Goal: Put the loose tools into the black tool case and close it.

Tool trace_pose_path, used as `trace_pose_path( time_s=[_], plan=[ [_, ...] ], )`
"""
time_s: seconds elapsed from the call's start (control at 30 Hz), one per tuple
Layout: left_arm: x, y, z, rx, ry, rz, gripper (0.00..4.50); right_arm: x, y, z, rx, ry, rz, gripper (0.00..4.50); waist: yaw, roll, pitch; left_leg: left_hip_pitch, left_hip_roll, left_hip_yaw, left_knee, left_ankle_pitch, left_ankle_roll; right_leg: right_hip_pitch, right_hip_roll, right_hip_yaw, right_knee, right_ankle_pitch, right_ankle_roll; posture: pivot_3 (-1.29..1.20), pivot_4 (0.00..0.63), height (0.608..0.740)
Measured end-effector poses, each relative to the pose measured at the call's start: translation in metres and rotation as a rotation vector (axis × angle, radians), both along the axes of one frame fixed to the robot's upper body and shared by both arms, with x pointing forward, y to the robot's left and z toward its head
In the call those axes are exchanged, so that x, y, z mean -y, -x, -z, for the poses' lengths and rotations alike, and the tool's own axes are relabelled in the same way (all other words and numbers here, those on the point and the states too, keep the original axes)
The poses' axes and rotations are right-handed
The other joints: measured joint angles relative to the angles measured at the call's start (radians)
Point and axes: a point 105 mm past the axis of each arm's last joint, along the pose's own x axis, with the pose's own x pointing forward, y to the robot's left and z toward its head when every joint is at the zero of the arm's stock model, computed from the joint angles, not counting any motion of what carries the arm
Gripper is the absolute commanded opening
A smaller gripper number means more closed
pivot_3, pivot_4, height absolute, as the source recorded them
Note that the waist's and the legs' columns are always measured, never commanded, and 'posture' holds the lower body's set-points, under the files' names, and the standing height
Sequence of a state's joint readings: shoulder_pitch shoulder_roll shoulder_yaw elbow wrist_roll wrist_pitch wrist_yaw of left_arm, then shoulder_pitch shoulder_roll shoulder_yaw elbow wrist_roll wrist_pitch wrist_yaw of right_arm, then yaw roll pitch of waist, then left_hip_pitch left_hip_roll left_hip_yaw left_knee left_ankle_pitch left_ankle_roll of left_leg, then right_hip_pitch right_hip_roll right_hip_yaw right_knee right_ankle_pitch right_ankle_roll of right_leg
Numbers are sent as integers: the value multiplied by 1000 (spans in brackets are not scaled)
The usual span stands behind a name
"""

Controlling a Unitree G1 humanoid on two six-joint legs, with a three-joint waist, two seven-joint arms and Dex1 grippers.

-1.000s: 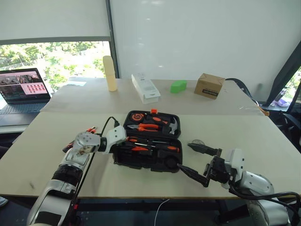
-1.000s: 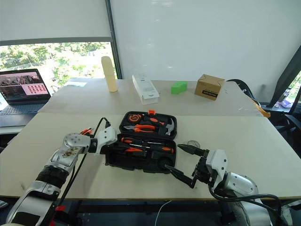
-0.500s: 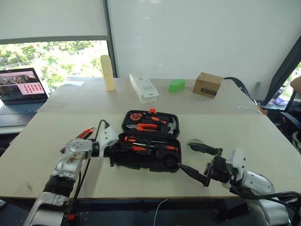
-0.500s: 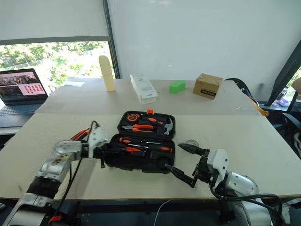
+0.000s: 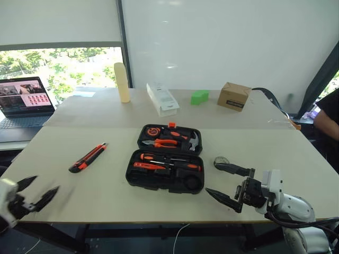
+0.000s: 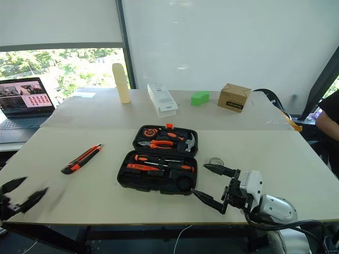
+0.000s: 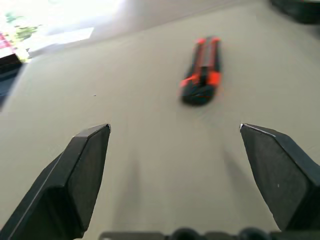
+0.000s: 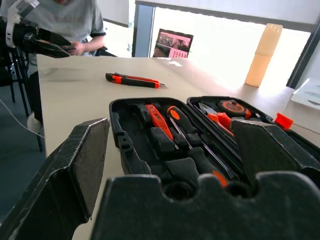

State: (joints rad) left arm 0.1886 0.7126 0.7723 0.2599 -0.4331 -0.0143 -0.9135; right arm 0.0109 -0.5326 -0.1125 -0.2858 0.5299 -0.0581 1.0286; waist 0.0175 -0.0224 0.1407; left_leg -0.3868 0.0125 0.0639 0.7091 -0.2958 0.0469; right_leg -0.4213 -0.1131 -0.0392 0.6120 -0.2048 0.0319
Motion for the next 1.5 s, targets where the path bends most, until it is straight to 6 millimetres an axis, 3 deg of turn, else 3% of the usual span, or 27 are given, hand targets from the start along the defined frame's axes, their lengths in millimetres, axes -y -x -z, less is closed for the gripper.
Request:
trace_pose_path(
  time_s=[0.1,0.33,0.43,0.53,0.6,0.63,0.67,0.73,0.87,0.97,1.07,1.13,1.2,1.27,1.4,1.5],
  plan=[
    [3,-18,-5,4,28,0,4474,-5,-2,-3,15,2,-22,4500,8,-1,0,1,0,0,0,0,-1,1,0,0,0,1,-1,0,150,740],
    [44,-118,-32,-120,45,132,4474,-13,-9,-15,59,2,-46,4500,5,-3,-1,-1,-6,0,1,4,-5,2,3,0,3,1,-1,0,150,740],
    [57,-150,-24,-246,0,145,4474,-17,-10,-11,38,4,-58,4500,-12,-3,-1,-3,-6,1,0,6,-9,0,4,0,6,1,0,0,150,740],
    [60,-162,-12,-348,-46,140,4474,-17,-11,-10,31,4,-45,4500,-32,-4,-1,-3,-6,2,-2,5,-8,-1,4,0,4,0,0,0,150,740],
    [61,-164,-4,-407,-56,150,4474,-16,-12,-10,30,1,-33,4500,-38,-4,-1,-3,-6,3,-4,5,-8,-1,4,0,2,0,1,0,150,740],
    [61,-163,0,-435,-60,151,4063,-16,-12,-10,29,-1,-28,4500,-37,-4,-1,-3,-6,3,-4,5,-8,-2,4,0,2,0,1,0,150,740],
    [60,-163,3,-456,-66,149,3938,-15,-12,-10,28,-2,-24,4500,-36,-4,-1,-3,-6,3,-5,5,-8,-2,4,0,2,0,1,0,150,740],
    [62,-163,6,-481,-77,163,3366,-14,-10,-8,20,-5,-12,4500,-32,-4,0,-3,-5,3,-4,5,-8,-1,4,0,2,0,1,0,150,740],
    [66,-159,9,-510,-64,211,1730,-12,-9,-7,16,-10,9,4500,-32,-4,-1,-2,-4,3,-4,3,-5,-1,3,0,3,0,1,0,150,740],
    [73,-157,7,-477,-23,289,1564,-10,-7,-6,9,-9,21,4500,-30,-4,0,-3,-2,3,-4,3,-5,-1,3,0,3,0,1,0,150,740],
    [100,-159,-9,-346,19,475,1564,-8,-6,-6,13,-1,32,4500,-21,-6,1,-4,-1,3,-3,3,-6,-2,3,-1,3,0,1,0,150,740],
    [133,-154,-33,-253,-5,701,1564,-5,-5,-8,22,11,39,4500,-12,-7,2,-7,-1,3,2,4,-7,-2,3,-1,3,0,1,0,150,740],
    [175,-135,-53,-222,-128,994,1564,0,-1,-5,8,35,49,4500,-5,-7,2,-8,-2,3,3,3,-6,-1,2,-1,3,1,2,0,150,740],
    [205,-119,-60,-224,-235,1187,1564,1,-1,-3,0,38,50,4500,-3,-7,2,-8,-2,3,3,3,-6,-1,2,0,2,1,3,0,150,740],
    [258,-102,-50,-241,-388,1397,1564,4,2,1,-20,46,58,4500,-5,-7,2,-7,-3,3,4,-1,1,0,3,1,1,1,3,0,150,740],
    [276,-105,-32,-277,-426,1396,1564,3,3,0,-15,45,57,4500,-12,-7,2,-6,-5,3,4,-1,1,-1,4,3,1,1,3,0,150,740]
  ],
)
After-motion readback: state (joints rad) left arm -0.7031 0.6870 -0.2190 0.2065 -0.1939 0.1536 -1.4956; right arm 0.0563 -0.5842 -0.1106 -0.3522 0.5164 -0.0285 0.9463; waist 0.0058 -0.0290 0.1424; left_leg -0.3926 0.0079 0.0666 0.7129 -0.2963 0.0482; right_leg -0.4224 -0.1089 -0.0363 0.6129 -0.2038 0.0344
